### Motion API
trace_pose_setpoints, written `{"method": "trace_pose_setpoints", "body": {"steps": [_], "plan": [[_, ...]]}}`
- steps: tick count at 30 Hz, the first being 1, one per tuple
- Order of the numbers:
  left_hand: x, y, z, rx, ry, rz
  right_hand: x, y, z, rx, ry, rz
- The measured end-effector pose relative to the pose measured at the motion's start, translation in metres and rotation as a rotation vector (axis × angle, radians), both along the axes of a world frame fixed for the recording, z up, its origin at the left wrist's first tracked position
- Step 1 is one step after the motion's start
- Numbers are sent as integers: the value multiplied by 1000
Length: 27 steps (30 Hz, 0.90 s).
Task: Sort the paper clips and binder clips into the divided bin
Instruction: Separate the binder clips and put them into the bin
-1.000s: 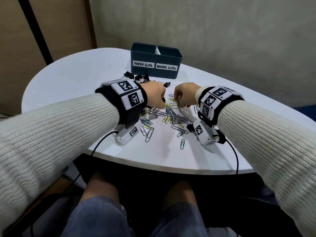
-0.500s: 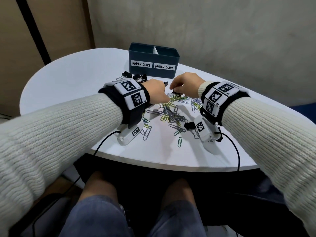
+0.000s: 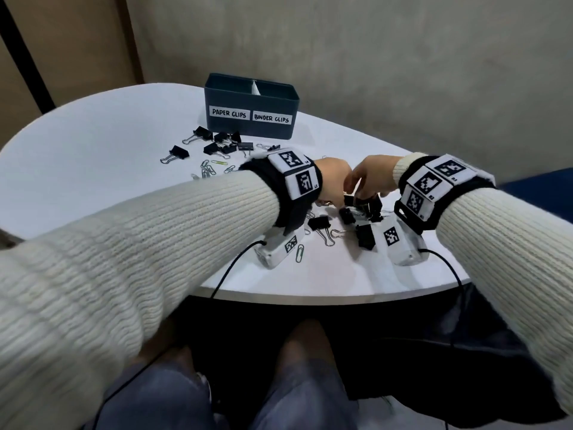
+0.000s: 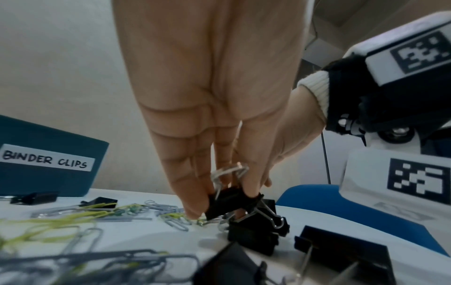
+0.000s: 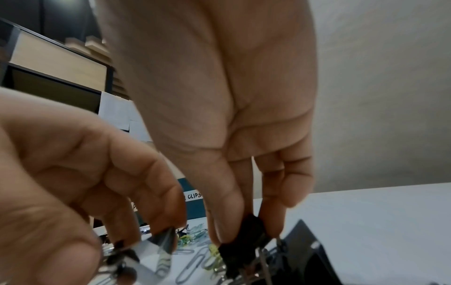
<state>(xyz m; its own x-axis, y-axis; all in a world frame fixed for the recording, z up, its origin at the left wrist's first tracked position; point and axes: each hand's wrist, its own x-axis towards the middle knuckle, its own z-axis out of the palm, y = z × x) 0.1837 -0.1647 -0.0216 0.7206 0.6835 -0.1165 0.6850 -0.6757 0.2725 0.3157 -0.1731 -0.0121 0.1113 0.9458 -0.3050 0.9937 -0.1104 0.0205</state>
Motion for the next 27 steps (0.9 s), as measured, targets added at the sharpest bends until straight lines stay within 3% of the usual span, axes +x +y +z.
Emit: {"method": "trace_pose_setpoints", "body": {"steps": [6,11,16,20,23,27], "plan": [[-11,6,3,-130,-54,14,0,-2,-3,30,-39,13],[-75,25,20,31,-47,139,-26,3,8,217,-27,74],[-131,36,20,-99,218,245,-68,15,7,-16,92,113],[-149,31,18,-155,390,313,-95,22,-4,-160,59,154],[-154,31,15,-135,409,341,-110,26,-8,-149,93,209],[-152,33,10,-74,313,352,-116,29,2,-30,89,223]]}}
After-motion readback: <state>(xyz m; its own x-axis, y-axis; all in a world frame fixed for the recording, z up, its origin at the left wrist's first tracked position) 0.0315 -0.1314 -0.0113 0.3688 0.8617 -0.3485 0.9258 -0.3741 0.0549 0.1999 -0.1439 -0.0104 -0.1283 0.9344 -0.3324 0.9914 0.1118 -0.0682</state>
